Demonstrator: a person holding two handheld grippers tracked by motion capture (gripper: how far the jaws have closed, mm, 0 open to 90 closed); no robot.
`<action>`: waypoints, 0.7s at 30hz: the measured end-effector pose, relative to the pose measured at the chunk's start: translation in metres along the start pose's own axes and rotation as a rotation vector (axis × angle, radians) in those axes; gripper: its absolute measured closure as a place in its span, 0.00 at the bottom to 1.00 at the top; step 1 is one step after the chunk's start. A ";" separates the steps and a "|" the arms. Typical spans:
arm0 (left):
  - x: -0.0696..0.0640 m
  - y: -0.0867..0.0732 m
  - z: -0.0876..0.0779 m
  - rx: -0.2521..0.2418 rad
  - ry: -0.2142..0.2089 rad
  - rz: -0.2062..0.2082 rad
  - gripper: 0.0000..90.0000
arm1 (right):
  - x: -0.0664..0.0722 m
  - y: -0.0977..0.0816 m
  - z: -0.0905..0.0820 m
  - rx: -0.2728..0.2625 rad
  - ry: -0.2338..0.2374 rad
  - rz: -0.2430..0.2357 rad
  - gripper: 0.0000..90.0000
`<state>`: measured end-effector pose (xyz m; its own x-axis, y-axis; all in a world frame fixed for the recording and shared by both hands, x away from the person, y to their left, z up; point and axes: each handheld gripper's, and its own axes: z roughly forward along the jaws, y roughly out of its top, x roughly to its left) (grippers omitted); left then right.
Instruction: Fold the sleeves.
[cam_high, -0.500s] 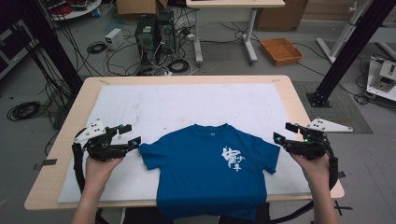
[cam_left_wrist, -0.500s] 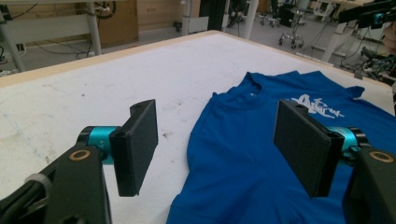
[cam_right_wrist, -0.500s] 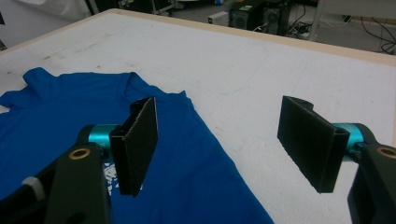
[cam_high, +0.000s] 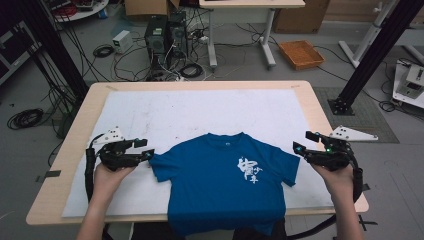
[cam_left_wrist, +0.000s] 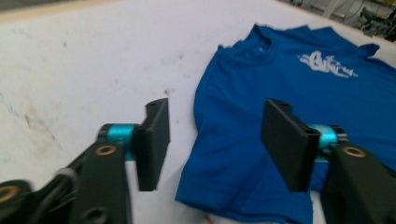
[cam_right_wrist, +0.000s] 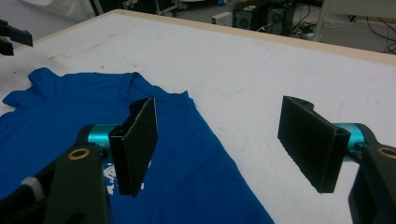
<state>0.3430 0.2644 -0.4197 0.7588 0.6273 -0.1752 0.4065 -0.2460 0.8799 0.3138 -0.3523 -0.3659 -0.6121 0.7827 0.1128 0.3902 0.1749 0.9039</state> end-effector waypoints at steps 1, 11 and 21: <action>0.003 -0.005 0.003 0.029 0.013 -0.020 0.58 | -0.001 0.000 0.001 -0.001 0.000 -0.002 0.32; 0.014 -0.021 0.010 0.132 -0.002 -0.153 0.64 | 0.001 0.001 0.007 0.006 0.008 -0.008 0.32; 0.011 -0.017 0.007 0.098 -0.075 -0.259 0.96 | 0.003 0.002 0.006 -0.003 0.002 -0.010 0.32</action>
<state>0.3482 0.2707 -0.4398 0.6574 0.6231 -0.4238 0.6360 -0.1571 0.7555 0.3170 -0.3464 -0.3658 -0.6170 0.7800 0.1045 0.3819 0.1807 0.9064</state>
